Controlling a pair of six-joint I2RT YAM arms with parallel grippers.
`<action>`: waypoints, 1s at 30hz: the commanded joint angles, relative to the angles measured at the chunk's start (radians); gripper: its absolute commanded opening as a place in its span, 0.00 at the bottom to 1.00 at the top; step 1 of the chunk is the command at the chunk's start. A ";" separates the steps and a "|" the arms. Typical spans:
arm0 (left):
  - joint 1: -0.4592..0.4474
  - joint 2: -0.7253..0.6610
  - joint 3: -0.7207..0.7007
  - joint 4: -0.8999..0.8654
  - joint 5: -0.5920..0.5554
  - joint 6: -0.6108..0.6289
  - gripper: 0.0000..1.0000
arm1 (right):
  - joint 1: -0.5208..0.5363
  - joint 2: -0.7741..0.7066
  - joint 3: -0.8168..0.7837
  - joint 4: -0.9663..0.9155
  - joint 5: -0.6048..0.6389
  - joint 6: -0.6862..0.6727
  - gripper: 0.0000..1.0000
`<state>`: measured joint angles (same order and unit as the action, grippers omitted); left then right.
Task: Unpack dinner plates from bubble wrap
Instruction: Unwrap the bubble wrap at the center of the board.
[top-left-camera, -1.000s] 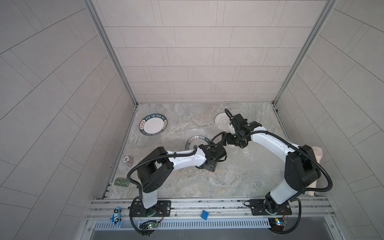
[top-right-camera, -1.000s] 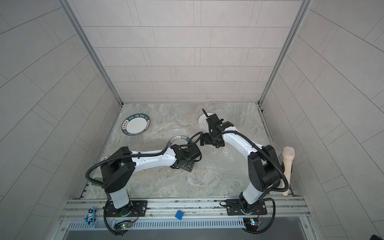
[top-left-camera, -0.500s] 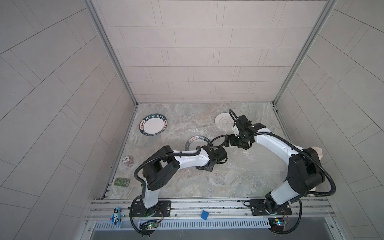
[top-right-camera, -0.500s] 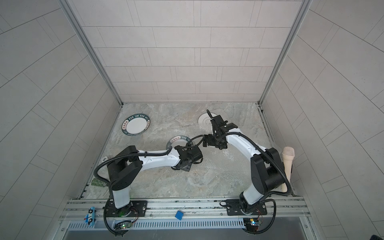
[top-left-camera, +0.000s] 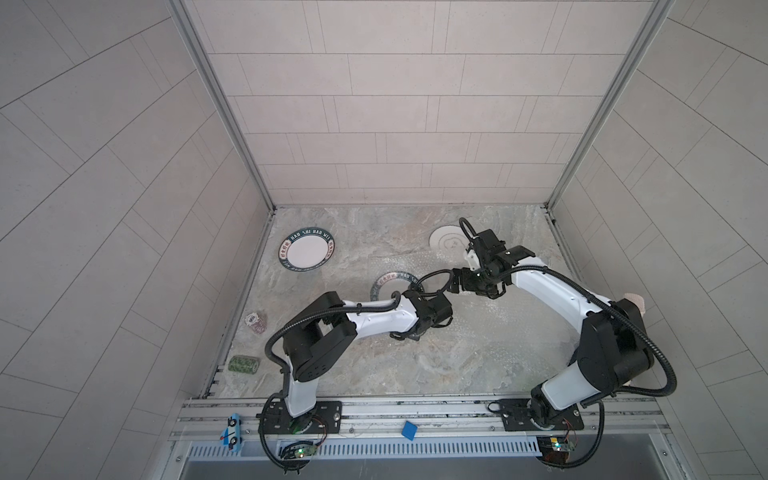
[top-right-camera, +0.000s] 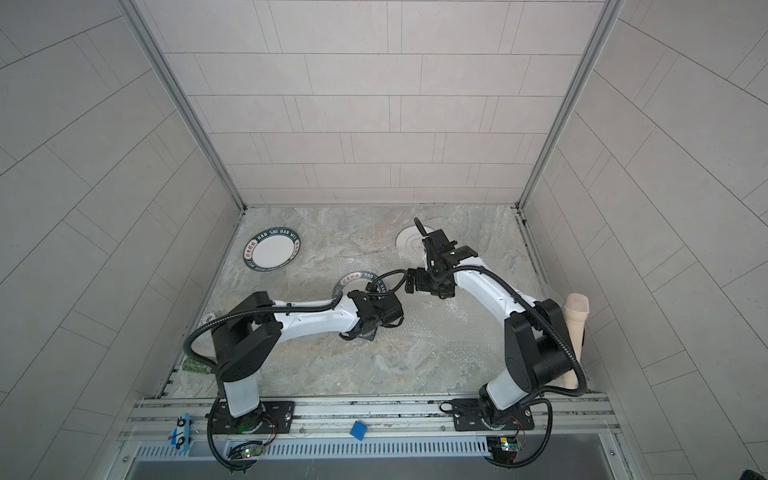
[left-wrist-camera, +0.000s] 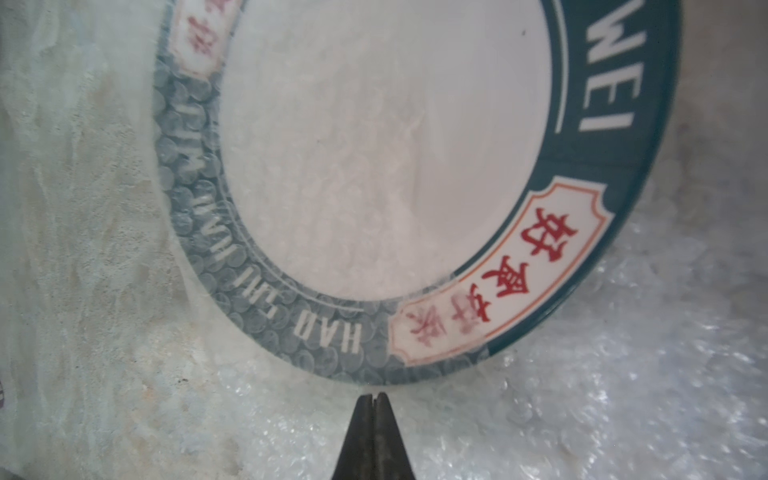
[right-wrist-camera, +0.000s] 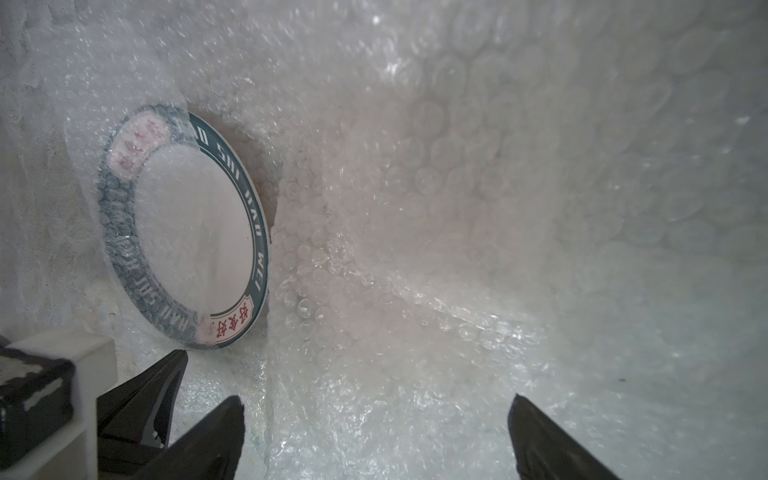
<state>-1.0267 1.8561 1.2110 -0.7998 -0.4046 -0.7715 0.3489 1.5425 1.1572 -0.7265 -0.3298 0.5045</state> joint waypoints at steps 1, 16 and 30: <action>0.031 -0.093 -0.016 -0.041 -0.054 -0.040 0.00 | -0.004 -0.030 -0.003 -0.017 0.007 0.000 1.00; 0.433 -0.405 -0.323 0.216 0.344 -0.005 0.19 | 0.081 0.053 0.064 0.013 -0.040 -0.021 0.99; 0.703 -0.480 -0.491 0.604 0.867 -0.062 0.65 | 0.149 0.389 0.423 0.026 -0.149 -0.041 0.93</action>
<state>-0.3477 1.3800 0.7502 -0.3328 0.3138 -0.7959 0.4751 1.8580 1.5230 -0.6949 -0.4404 0.4767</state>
